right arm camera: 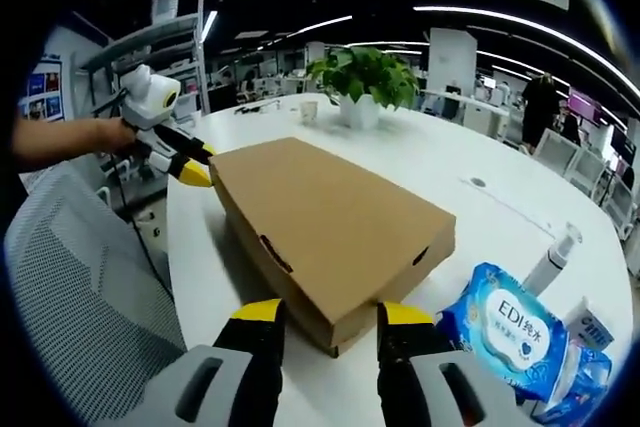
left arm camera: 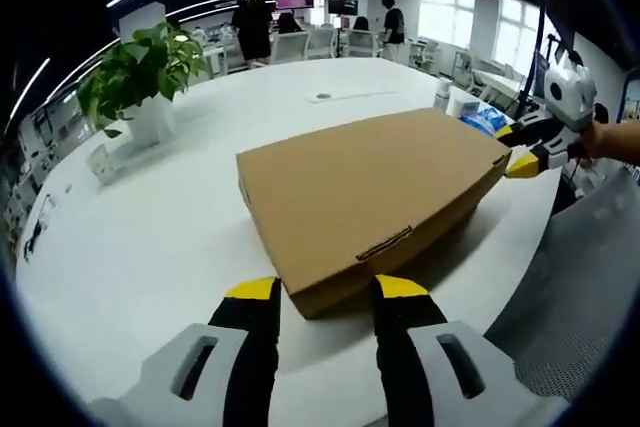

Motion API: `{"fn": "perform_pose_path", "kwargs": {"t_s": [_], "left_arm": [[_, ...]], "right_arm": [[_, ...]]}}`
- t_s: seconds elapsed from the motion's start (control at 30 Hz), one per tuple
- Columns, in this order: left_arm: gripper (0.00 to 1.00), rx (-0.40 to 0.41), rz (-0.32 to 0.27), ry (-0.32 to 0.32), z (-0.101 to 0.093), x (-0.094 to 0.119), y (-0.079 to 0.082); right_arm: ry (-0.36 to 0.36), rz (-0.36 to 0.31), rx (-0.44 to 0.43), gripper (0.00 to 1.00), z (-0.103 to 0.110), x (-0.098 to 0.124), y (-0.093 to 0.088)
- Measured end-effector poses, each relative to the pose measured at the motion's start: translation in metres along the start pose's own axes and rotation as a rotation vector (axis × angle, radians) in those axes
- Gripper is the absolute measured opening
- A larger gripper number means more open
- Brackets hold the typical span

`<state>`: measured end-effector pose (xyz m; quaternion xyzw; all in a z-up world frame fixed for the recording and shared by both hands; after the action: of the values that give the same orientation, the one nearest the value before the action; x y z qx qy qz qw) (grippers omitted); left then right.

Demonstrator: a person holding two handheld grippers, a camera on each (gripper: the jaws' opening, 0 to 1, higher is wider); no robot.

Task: Operate the shoe box by opening the lid, removing the specified soft item, and placing it in the target area until the item is outside and the box remains undamaged.

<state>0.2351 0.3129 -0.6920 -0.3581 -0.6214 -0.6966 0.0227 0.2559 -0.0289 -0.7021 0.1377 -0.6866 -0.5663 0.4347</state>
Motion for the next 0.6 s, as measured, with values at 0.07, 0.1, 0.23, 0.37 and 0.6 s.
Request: {"fn": "perform_pose_path", "kwargs": {"t_s": [0.07, 0.1, 0.23, 0.37, 0.6], "left_arm": [[0.37, -0.002, -0.003, -0.001, -0.001, -0.002, -0.002], [0.36, -0.006, -0.002, 0.002, -0.001, -0.003, -0.003], [0.36, -0.002, 0.005, 0.005, 0.000, -0.005, -0.005], [0.35, -0.005, 0.011, 0.005, 0.001, -0.008, -0.006], [0.35, -0.009, 0.013, 0.002, 0.005, -0.015, -0.001]], "right_arm": [[-0.004, 0.000, -0.002, 0.34, 0.000, 0.000, -0.001], [-0.005, 0.000, -0.004, 0.34, 0.001, 0.000, -0.002], [-0.017, 0.009, -0.003, 0.32, -0.001, -0.003, -0.004], [-0.024, 0.028, 0.004, 0.31, 0.000, -0.007, -0.007], [-0.031, 0.026, 0.009, 0.31, -0.005, -0.010, -0.006]]}}
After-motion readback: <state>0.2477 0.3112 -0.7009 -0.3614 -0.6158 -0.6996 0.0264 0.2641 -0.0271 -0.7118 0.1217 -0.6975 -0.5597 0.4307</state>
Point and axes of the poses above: the point that each gripper's makers call its tool centre point, and the gripper's own axes: x roughly backward along the fingers, z roughly to its left, y roughly out of its top, the point moved 10 cm from there along x, roughly backward along the fingers, and after that the axes turned 11 degrees about -z, right-handed, at the moved point
